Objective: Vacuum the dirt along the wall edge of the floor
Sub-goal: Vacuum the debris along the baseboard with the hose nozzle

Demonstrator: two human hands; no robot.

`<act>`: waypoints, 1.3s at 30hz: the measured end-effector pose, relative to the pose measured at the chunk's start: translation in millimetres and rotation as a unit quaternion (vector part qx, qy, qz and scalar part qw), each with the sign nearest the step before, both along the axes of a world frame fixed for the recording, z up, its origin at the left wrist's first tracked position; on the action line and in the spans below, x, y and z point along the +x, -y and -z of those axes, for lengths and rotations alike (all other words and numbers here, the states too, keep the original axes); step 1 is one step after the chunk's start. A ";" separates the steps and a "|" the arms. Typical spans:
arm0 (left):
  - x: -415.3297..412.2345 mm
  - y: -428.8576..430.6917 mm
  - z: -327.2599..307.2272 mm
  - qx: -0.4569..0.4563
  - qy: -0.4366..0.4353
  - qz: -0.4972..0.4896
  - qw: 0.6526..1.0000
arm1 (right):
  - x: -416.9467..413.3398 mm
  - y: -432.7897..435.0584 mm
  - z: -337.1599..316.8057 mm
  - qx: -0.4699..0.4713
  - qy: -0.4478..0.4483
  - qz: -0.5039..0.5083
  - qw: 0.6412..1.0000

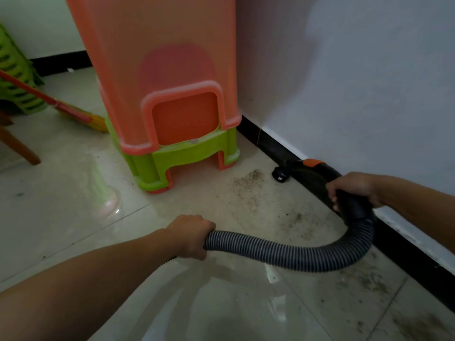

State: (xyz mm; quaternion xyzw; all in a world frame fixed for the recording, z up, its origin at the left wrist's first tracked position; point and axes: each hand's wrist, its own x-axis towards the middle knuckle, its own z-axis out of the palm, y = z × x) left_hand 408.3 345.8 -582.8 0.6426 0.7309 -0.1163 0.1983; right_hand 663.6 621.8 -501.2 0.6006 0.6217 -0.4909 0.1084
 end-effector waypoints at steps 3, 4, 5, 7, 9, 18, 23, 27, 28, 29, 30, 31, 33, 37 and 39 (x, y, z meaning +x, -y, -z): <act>1.5 6.1 7.0 -0.024 0.008 0.014 1.000 | 15.7 8.9 1.3 -0.032 -0.027 0.026 0.999; 4.3 6.7 8.5 -0.029 0.012 0.020 0.999 | 20.5 10.0 1.0 -0.030 -0.035 0.037 0.998; 7.7 6.7 9.0 -0.033 0.011 0.030 0.999 | 23.9 12.9 1.8 -0.016 -0.035 0.042 0.998; 13.3 8.2 10.3 -0.046 0.003 0.054 0.997 | 25.8 24.2 6.0 0.025 -0.021 0.034 0.999; 15.9 13.0 12.3 -0.061 -0.002 0.069 0.996 | 24.3 35.2 10.9 0.032 -0.019 0.016 0.999; 2.1 23.8 1.9 -0.061 -0.023 0.042 0.997 | 11.4 51.4 13.4 0.039 -0.036 -0.029 0.998; 1.7 24.4 -0.3 -0.066 -0.030 0.051 0.996 | 4.3 52.2 11.1 0.015 -0.026 -0.049 0.998; -5.8 22.8 -9.2 -0.041 -0.040 0.027 0.998 | 6.3 29.8 14.3 0.057 -0.019 0.027 0.998; -7.4 23.7 -10.7 -0.035 -0.043 0.020 0.998 | 4.7 27.8 15.7 0.046 -0.023 0.032 0.998; -9.2 25.0 -12.0 -0.029 -0.048 0.012 0.998 | 1.7 26.7 17.4 0.034 -0.030 0.038 0.998; -11.1 26.6 -13.1 -0.024 -0.052 0.004 0.998 | -1.7 26.0 19.5 0.023 -0.039 0.044 0.998; -13.1 28.2 -14.3 -0.020 -0.055 -0.005 0.998 | -5.4 25.3 22.0 0.015 -0.049 0.053 0.997; -17.6 31.9 -16.1 -0.013 -0.058 -0.023 0.998 | -12.7 24.3 28.1 0.019 -0.061 0.068 0.996; -23.0 40.1 -12.2 -0.019 -0.059 -0.035 0.997 | -22.0 25.5 31.2 0.012 -0.059 0.051 0.997; -22.0 40.4 -9.4 -0.024 -0.051 -0.035 0.998 | -25.6 25.6 27.9 -0.004 -0.058 0.047 0.997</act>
